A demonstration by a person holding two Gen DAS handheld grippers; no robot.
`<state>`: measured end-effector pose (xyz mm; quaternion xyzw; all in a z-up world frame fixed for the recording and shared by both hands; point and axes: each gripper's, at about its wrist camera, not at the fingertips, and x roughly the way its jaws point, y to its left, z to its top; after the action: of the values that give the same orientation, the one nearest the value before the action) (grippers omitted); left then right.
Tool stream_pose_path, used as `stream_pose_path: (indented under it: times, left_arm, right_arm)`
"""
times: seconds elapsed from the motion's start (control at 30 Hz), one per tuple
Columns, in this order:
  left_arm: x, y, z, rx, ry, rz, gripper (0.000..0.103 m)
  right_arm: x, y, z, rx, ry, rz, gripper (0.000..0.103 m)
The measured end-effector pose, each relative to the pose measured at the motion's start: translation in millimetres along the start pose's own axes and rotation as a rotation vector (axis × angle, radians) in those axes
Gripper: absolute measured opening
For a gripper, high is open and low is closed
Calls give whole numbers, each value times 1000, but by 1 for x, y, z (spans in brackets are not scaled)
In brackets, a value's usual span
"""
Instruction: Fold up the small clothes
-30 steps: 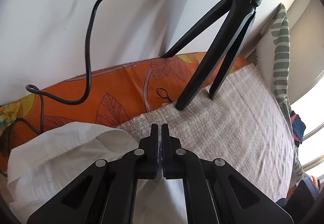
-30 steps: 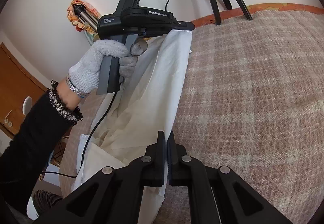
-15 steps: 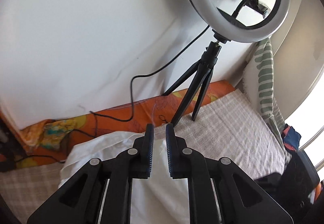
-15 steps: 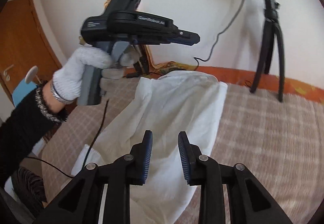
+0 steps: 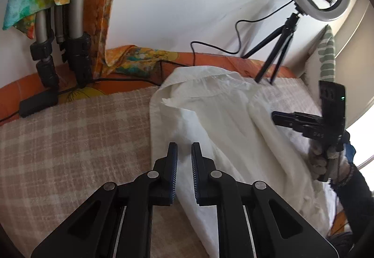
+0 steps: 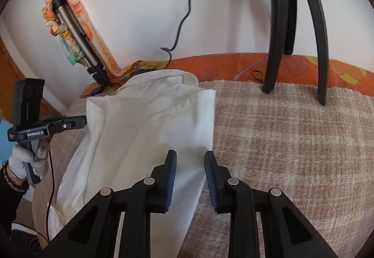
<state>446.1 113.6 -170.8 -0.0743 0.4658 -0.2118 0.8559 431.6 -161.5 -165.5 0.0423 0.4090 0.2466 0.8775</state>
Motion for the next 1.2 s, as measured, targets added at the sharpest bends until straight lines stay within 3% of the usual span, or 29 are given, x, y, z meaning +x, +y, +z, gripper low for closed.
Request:
stream_pose_path:
  times: [0.03,0.17,0.23,0.3,0.33,0.37,0.57,0.7,0.73,0.77,0.8,0.83,0.9,1.2]
  left_arm:
    - [7,3,4,-1,-4,46,10]
    - [23,16,12,-27,-4,96,10]
    - [17,27,13,-103,-26,30,12]
    - [13,35,13,-144,-43,-12,32]
    - [13,38,14,-161,-46,-31,47]
    - [14,39,15,-177,-40,-67,53]
    - [33,34,23,-169,-7,-151,53]
    - [39,23,25,-145,-30,-159,47]
    - [40,21,26,-136,-25,-157,35]
    - [42,19,26,-131,-15,-161,21]
    - [42,19,27,-127,-9,-160,15]
    - [42,17,27,-123,-5,-158,7]
    - [39,15,29,-129,-22,-166,6]
    - [-33,-15,25,-69,-127,-153,4]
  right_arm:
    - [0,-2,2,4,0,-40,24]
    - [-2,-5,10,-19,-15,-137,27]
    - [-9,-9,16,-15,-45,-93,37]
    - [-11,-14,22,-15,-53,-39,46]
    - [-9,-16,26,-15,-46,-11,47]
    - [-5,-17,30,-14,-28,13,47]
    - [20,-23,39,10,30,73,47]
    - [23,-23,43,1,28,102,48]
    - [24,-23,44,2,26,105,47]
    - [25,-22,45,2,24,112,35]
    - [28,-22,46,1,36,140,13]
    - [31,-20,46,-5,49,151,10]
    - [29,-14,44,-33,42,130,0]
    - [-35,10,47,-52,-77,153,0]
